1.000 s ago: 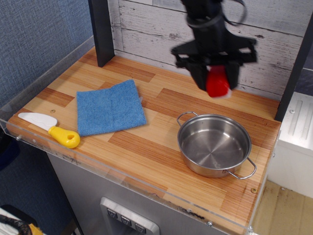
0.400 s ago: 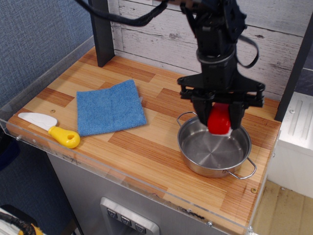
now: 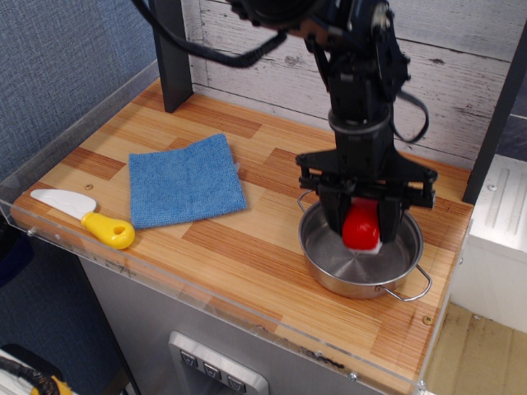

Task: Move the red box left side to right side

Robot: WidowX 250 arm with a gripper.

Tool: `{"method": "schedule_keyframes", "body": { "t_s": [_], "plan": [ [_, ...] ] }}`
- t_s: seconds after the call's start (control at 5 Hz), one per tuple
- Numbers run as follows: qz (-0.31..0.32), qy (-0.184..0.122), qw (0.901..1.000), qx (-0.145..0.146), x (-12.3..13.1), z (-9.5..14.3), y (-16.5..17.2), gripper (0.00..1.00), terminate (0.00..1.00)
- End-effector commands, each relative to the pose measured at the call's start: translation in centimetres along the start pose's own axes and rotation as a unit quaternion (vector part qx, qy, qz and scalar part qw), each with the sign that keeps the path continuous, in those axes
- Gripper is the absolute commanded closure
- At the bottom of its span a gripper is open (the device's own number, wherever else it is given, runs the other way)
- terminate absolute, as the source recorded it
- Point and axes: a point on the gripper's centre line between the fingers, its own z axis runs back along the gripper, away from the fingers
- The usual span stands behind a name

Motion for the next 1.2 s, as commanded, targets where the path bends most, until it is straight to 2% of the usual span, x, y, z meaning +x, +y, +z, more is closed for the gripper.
{"method": "schedule_keyframes", "body": {
  "t_s": [0.0,0.4,0.6,1.0],
  "plan": [
    [-0.017,0.010,0.9997,0.014,-0.17,-0.60,-0.15,1.00,0.00],
    [-0.006,0.018,0.9994,0.030,0.44,-1.39,-0.89,1.00,0.00],
    [0.010,0.023,0.9992,0.030,0.59,-1.20,-0.85,0.00,0.00],
    [0.017,0.012,0.9993,0.031,0.15,-0.54,-0.63,0.00,0.00]
  ]
}}
